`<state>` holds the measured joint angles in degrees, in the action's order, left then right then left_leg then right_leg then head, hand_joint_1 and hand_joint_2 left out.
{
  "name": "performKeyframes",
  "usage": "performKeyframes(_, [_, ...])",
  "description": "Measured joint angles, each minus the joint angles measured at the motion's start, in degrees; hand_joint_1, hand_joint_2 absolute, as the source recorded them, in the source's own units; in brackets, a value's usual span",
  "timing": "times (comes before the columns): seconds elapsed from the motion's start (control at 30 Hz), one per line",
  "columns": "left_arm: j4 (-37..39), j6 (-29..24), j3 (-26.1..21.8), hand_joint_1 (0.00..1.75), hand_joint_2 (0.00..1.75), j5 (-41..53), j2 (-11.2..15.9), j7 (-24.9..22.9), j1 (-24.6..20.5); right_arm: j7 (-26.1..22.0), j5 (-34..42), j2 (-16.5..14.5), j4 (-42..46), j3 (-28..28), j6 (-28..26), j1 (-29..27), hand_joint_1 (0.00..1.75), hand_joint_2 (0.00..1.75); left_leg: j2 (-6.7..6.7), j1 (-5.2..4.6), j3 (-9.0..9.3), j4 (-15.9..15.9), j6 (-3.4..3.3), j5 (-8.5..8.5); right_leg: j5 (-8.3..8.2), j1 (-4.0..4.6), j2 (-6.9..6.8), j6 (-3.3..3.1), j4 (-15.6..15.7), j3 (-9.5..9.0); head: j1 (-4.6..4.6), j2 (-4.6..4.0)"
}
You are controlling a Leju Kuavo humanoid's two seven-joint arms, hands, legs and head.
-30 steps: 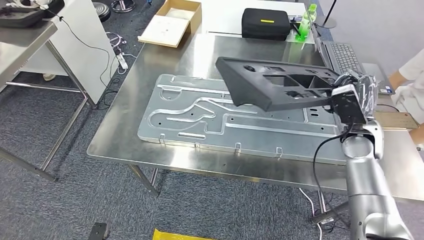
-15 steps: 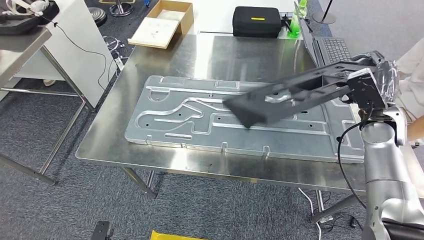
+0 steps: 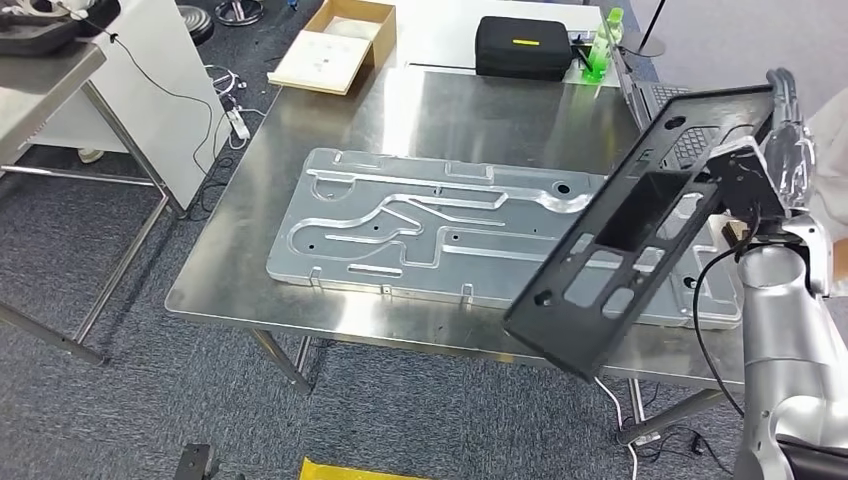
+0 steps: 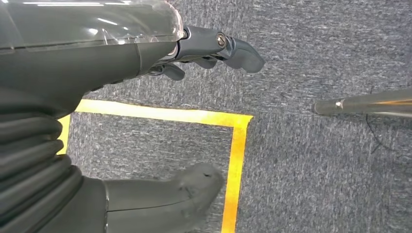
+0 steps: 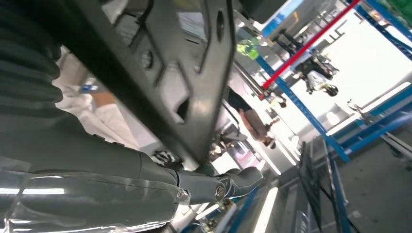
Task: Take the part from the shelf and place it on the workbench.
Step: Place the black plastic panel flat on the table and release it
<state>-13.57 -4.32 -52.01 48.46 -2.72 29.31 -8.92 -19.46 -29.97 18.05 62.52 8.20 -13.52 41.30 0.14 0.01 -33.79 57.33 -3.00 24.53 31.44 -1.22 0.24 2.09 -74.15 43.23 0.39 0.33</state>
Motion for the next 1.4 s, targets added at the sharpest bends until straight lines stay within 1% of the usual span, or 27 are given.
performKeyframes(0.03, [0.00,0.02,-0.01,0.00,1.75,0.01,-0.05,0.00,0.08,0.16,-0.03,0.02,-0.15,0.16,-0.07,-0.14,0.00,1.75,-0.01,0.04,-0.01,0.19,0.08,0.12,-1.16,-0.17,-0.06,0.18,1.05,-0.53,0.02,0.00])
performKeyframes(0.1, [0.00,0.05,-0.01,0.00,1.75,0.02,-0.17,0.00,0.21,0.44,-0.11,0.06,-0.30,0.51,-0.21,-0.21,0.00,1.75,-0.05,0.15,-0.05,0.85,0.45,0.57,-4.57,-0.51,-0.26,0.39,7.75,-4.01,0.01,0.00])
performKeyframes(0.13, [0.00,0.05,-0.02,0.00,1.75,0.02,-0.20,0.00,0.23,0.60,-0.13,0.07,-0.35,0.67,-0.32,-0.17,0.00,1.75,-0.09,0.08,-0.17,1.32,0.76,0.87,-5.64,-0.46,-0.31,0.29,10.96,-5.65,0.01,0.00])
performKeyframes(0.2, [0.00,0.04,-0.03,0.00,1.75,0.02,-0.19,0.01,0.29,1.52,-0.18,0.09,-0.56,1.02,-0.85,-0.09,0.00,1.75,-0.15,-0.12,-0.42,1.82,1.30,1.25,-5.95,-0.29,-0.26,-0.30,13.75,-6.99,-0.02,0.00])
performKeyframes(0.27, [0.00,0.01,-0.05,0.00,1.75,0.02,-0.17,0.01,0.35,2.91,-0.30,0.10,-1.13,1.53,-1.76,0.03,0.00,1.75,-0.16,-0.21,-0.51,1.86,1.73,1.37,-6.00,-0.23,-0.13,-1.08,13.79,-6.92,-0.03,0.00])
performKeyframes(0.33, [0.00,-0.02,-0.07,0.00,1.75,0.01,-0.18,0.00,0.38,3.75,-0.49,0.09,-1.80,2.00,-2.55,0.32,0.00,1.75,-0.16,-0.06,-1.02,3.30,2.32,2.54,-6.14,-0.35,-0.13,-1.78,14.04,-7.04,-0.03,0.00])
performKeyframes(0.37, [0.00,-0.03,-0.08,0.00,1.75,0.00,-0.18,0.00,0.38,3.95,-0.59,0.09,-2.08,2.16,-2.80,0.49,0.00,1.75,-0.17,0.04,-1.92,5.45,2.61,3.92,-6.18,-0.43,-0.16,-2.07,14.15,-7.12,-0.03,0.00])
performKeyframes(0.43, [0.00,-0.03,-0.11,0.00,1.75,0.00,-0.18,0.00,0.42,4.06,-0.73,0.09,-2.53,2.33,-3.01,0.69,0.00,1.75,-0.16,0.18,-5.07,12.43,3.03,7.40,-6.14,-0.41,-0.20,-2.37,14.16,-7.15,-0.04,0.00])
performKeyframes(0.47, [0.00,-0.03,-0.15,0.00,1.75,0.01,-0.17,0.00,0.48,4.10,-0.74,0.08,-2.76,2.41,-3.08,0.69,0.00,1.75,-0.16,0.22,-6.67,15.74,3.12,8.57,-6.13,-0.38,-0.19,-2.40,14.15,-7.15,-0.04,0.00])
performKeyframes(0.5, [0.00,-0.04,-0.18,0.00,1.75,0.01,-0.17,-0.01,0.54,4.16,-0.74,0.08,-2.98,2.48,-3.19,0.68,0.00,1.75,-0.15,0.23,-7.64,17.61,3.13,8.81,-6.11,-0.35,-0.18,-2.41,14.14,-7.15,-0.04,0.00])
performKeyframes(0.53, [0.00,-0.07,-0.23,0.00,1.75,0.02,-0.17,-0.01,0.60,4.26,-0.73,0.07,-3.19,2.55,-3.44,0.68,0.00,1.75,-0.15,0.23,-7.57,17.25,3.04,7.90,-6.10,-0.33,-0.15,-2.40,14.12,-7.18,-0.04,0.00])
performKeyframes(0.57, [0.00,-0.12,-0.29,0.00,1.75,0.02,-0.15,-0.02,0.62,4.36,-0.74,0.07,-3.38,2.66,-3.74,0.70,0.00,1.75,-0.16,0.22,-6.43,14.67,2.84,6.07,-6.08,-0.30,-0.12,-2.37,14.12,-7.25,-0.04,0.00])
performKeyframes(0.63, [0.00,-0.26,-0.41,0.00,1.75,0.02,-0.09,-0.02,0.59,4.49,-0.82,0.08,-3.66,2.92,-4.27,0.79,0.00,1.75,-0.19,0.11,-2.71,6.76,2.25,2.36,-6.01,-0.14,-0.07,-2.21,14.11,-7.39,-0.04,0.00])
performKeyframes(0.67, [0.00,-0.32,-0.46,0.00,1.75,0.02,-0.06,-0.03,0.56,4.52,-0.86,0.08,-3.80,3.05,-4.41,0.86,0.00,1.75,-0.21,0.00,-1.39,3.96,2.01,1.48,-6.03,-0.07,-0.03,-2.01,14.12,-7.38,-0.03,0.00])
performKeyframes(0.7, [0.00,-0.35,-0.49,0.00,1.75,0.02,-0.03,-0.03,0.56,4.55,-0.89,0.08,-3.94,3.17,-4.50,0.90,0.00,1.75,-0.24,-0.14,-0.69,2.40,1.83,1.22,-6.08,-0.03,-0.01,-1.74,14.18,-7.35,-0.03,0.00])
performKeyframes(0.77, [0.00,-0.41,-0.51,0.00,1.75,0.02,-0.02,-0.06,0.58,4.61,-0.91,0.10,-4.26,3.35,-4.59,0.97,0.00,1.75,-0.26,-0.27,-0.53,1.78,1.49,1.19,-6.33,-0.04,0.04,-1.01,14.50,-7.36,-0.02,0.00])
performKeyframes(0.83, [0.00,-0.47,-0.53,0.00,1.75,0.02,-0.02,-0.07,0.56,4.68,-0.91,0.25,-4.57,3.53,-4.62,1.08,0.00,1.75,-0.19,-0.11,-0.25,1.02,0.80,0.66,-5.64,-0.12,-0.02,-0.45,13.77,-7.13,0.00,0.00])
performKeyframes(0.9, [0.00,-0.50,-0.54,0.00,1.75,0.05,-0.02,-0.07,0.55,4.86,-0.91,0.51,-5.14,3.89,-4.80,1.30,0.00,1.75,-0.11,0.03,-0.06,0.43,0.16,0.25,-2.70,-0.14,-0.07,-0.22,9.06,-5.05,0.01,0.00])
performKeyframes(0.97, [0.00,-0.52,-0.56,0.00,1.75,0.08,-0.02,-0.08,0.65,5.03,-0.99,0.73,-6.05,4.26,-5.11,1.39,0.00,1.75,-0.10,-0.05,-0.13,0.44,-0.07,0.20,0.51,-0.10,-0.06,-0.04,2.01,-1.70,0.00,0.00])
performKeyframes(1.0, [0.00,-0.54,-0.58,0.00,1.75,0.08,-0.02,-0.08,0.72,5.06,-1.07,0.78,-6.53,4.36,-5.28,1.35,0.00,1.75,-0.10,-0.09,-0.16,0.51,-0.08,0.22,1.03,-0.10,-0.08,0.04,-0.21,-0.62,0.00,0.00])
performKeyframes(1.03, [0.00,-0.55,-0.60,0.00,1.75,0.09,-0.02,-0.09,0.76,5.08,-1.18,0.81,-6.94,4.43,-5.45,1.31,0.00,1.75,-0.10,-0.11,-0.20,0.63,-0.07,0.28,0.50,-0.12,-0.10,0.08,-0.50,-0.48,-0.01,0.00])
performKeyframes(1.07, [0.00,-0.55,-0.61,0.00,1.75,0.09,-0.02,-0.09,0.77,5.08,-1.27,0.83,-7.28,4.46,-5.63,1.31,0.00,1.75,-0.10,-0.10,-0.22,0.81,-0.01,0.37,-0.94,-0.13,-0.13,0.09,1.25,-1.38,0.00,0.00])
performKeyframes(1.13, [0.00,-0.56,-0.63,0.00,1.75,0.12,-0.03,-0.08,0.77,5.05,-1.33,0.91,-7.71,4.58,-5.91,1.47,0.00,1.75,-0.14,-0.15,-0.30,1.33,0.29,0.74,-4.38,-0.11,-0.23,-0.07,8.28,-5.09,0.00,0.00])
performKeyframes(1.2, [0.00,-0.58,-0.66,0.00,1.75,0.13,-0.03,-0.06,0.74,4.96,-1.38,0.97,-8.01,4.74,-6.05,1.66,0.00,1.75,-0.19,-0.35,-0.57,1.90,0.79,1.05,-5.71,0.13,-0.25,-0.50,13.19,-7.44,-0.02,0.00])
performKeyframes(1.27, [0.00,-0.64,-0.70,0.00,0.87,0.13,-0.03,-0.04,0.73,4.73,-1.51,0.99,-8.18,4.81,-6.16,1.65,0.00,1.75,-0.22,-0.49,-0.76,2.02,1.21,1.07,-5.61,0.30,-0.19,-1.04,13.98,-7.53,-0.04,0.00])
performKeyframes(1.33, [0.00,-0.67,-0.73,0.00,0.00,0.13,-0.03,-0.02,0.71,4.52,-1.70,0.98,-8.23,4.83,-6.25,1.56,0.00,1.75,-0.20,-0.43,-1.02,2.43,1.71,1.57,-5.81,0.06,-0.20,-1.66,14.22,-7.59,-0.03,0.00])
performKeyframes(1.4, [0.00,-0.68,-0.74,0.00,0.00,0.13,-0.04,-0.01,0.65,4.45,-1.88,0.95,-8.23,4.83,-6.27,1.53,0.00,1.75,-0.19,-0.26,-2.63,6.25,2.34,4.07,-5.96,-0.11,-0.27,-2.28,14.50,-7.74,-0.04,0.00])
